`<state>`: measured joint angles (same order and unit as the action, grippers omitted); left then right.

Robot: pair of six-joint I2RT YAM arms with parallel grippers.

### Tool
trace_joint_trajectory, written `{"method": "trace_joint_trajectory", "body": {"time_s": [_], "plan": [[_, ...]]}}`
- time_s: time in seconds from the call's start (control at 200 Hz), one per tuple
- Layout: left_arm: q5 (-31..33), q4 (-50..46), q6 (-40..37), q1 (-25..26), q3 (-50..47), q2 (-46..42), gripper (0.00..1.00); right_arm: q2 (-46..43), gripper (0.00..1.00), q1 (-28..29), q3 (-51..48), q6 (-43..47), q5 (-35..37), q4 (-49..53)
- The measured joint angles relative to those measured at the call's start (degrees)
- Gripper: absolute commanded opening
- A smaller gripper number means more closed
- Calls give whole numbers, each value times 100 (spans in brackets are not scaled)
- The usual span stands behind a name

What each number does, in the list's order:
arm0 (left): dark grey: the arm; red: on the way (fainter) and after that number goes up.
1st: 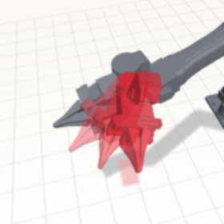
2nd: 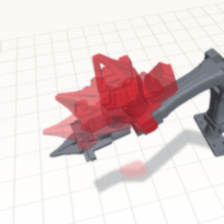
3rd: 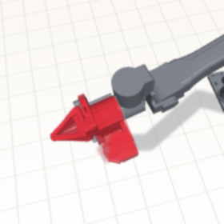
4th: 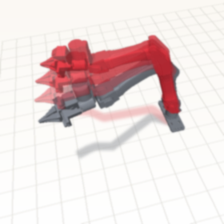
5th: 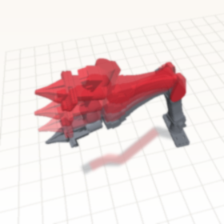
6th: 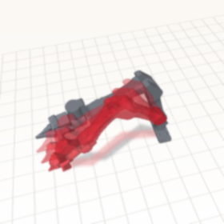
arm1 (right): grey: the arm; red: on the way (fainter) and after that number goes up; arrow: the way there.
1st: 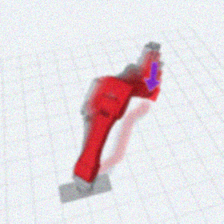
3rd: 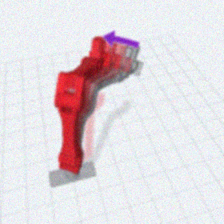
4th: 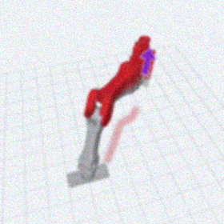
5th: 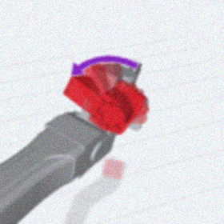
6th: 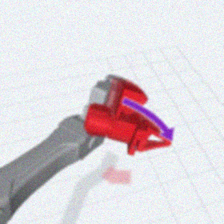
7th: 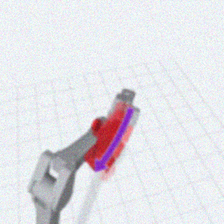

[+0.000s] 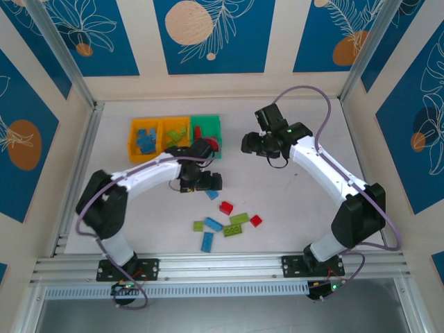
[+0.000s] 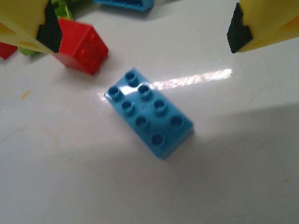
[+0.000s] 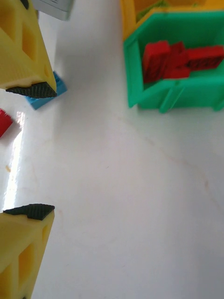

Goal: Sort the legos into containers by color

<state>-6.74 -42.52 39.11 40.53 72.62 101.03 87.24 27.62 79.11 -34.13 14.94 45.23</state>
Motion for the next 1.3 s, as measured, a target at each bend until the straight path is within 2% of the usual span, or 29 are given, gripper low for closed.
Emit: {"method": "trace_joint_trajectory", "body": {"time_s": [0.195,0.355,0.405,0.505,0.7,0.925,1.095,1.3], "plan": [[-109,-170,0,9,525,992,91,-317,65,-28,-46,-17,125,90],[11,-426,-22,15,570,1178,71,-431,65,-44,-46,-15,142,96],[87,-481,-26,15,570,1176,62,-431,65,-44,-46,-11,125,111],[236,-505,-96,15,529,1176,50,-431,65,-20,-50,48,2,109],[326,-315,-297,9,107,872,38,-433,65,219,-378,337,-579,-28],[367,-291,-483,-166,-192,133,34,-452,65,702,-509,595,-1095,-109],[501,-385,-675,-717,-39,-514,33,-452,65,780,-459,634,-1156,-160],[651,-374,-1049,-2135,452,-802,31,-450,65,778,-315,632,-1147,-275]]}}
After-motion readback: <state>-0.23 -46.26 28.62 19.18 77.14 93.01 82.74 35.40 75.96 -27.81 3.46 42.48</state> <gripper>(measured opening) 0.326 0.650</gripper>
